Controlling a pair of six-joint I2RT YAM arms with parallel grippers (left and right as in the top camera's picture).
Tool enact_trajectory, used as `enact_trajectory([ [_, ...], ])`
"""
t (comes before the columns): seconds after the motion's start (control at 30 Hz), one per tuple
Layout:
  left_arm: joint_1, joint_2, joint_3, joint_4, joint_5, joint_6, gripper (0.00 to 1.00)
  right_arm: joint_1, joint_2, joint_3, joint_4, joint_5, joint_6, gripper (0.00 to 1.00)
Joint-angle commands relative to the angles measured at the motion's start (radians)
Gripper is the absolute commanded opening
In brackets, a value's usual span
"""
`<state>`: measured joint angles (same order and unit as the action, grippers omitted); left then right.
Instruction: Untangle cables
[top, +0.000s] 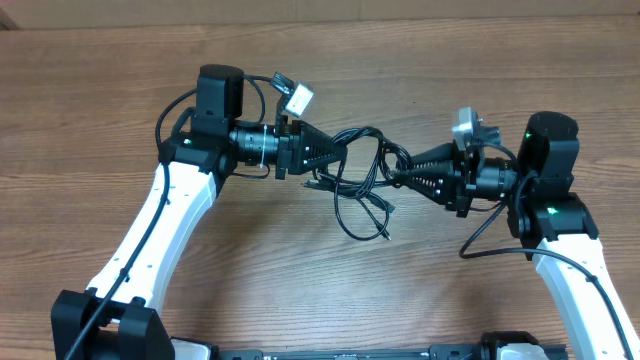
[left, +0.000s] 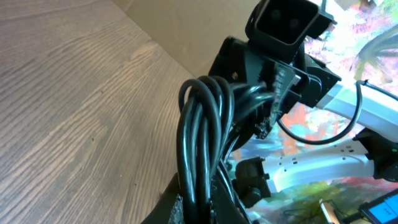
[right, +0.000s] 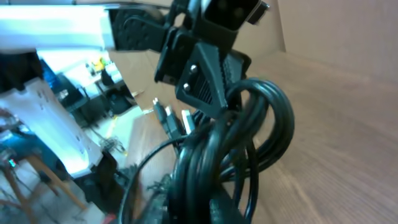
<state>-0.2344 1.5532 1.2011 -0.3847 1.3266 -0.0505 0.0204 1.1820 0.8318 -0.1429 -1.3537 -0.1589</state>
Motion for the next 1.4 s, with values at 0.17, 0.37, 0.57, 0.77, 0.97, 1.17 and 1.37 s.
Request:
enact_trajectory([
  [0.17,-0.005,-0.003,0.004,-0.014,-0.070,-0.009,0.04,0.002,-0.011,0.027,0.007,-0.017,-0.003,0.04],
  [0.37,-0.005,-0.003,0.004,-0.082,-0.175,-0.009,0.04,0.002,-0.011,0.027,0.006,-0.012,-0.003,0.04],
  [0.57,-0.004,-0.003,0.004,-0.202,-0.264,0.023,0.04,0.002,-0.011,0.027,-0.025,0.162,0.051,0.04],
  [0.77,-0.005,-0.003,0.004,-0.248,-0.265,0.073,0.04,0.002,-0.011,0.027,-0.087,0.335,0.058,0.04],
  [0.97,-0.005,-0.003,0.004,-0.256,-0.314,0.074,0.04,0.002,-0.011,0.027,-0.129,0.437,0.062,0.04],
  [1.17,-0.005,-0.003,0.004,-0.297,-0.342,0.116,0.04,0.002,-0.011,0.027,-0.145,0.509,0.061,0.04],
  [1.37,-0.005,-0.003,0.004,-0.330,-0.353,0.149,0.04,0.002,-0.011,0.027,-0.148,0.576,0.061,0.04],
])
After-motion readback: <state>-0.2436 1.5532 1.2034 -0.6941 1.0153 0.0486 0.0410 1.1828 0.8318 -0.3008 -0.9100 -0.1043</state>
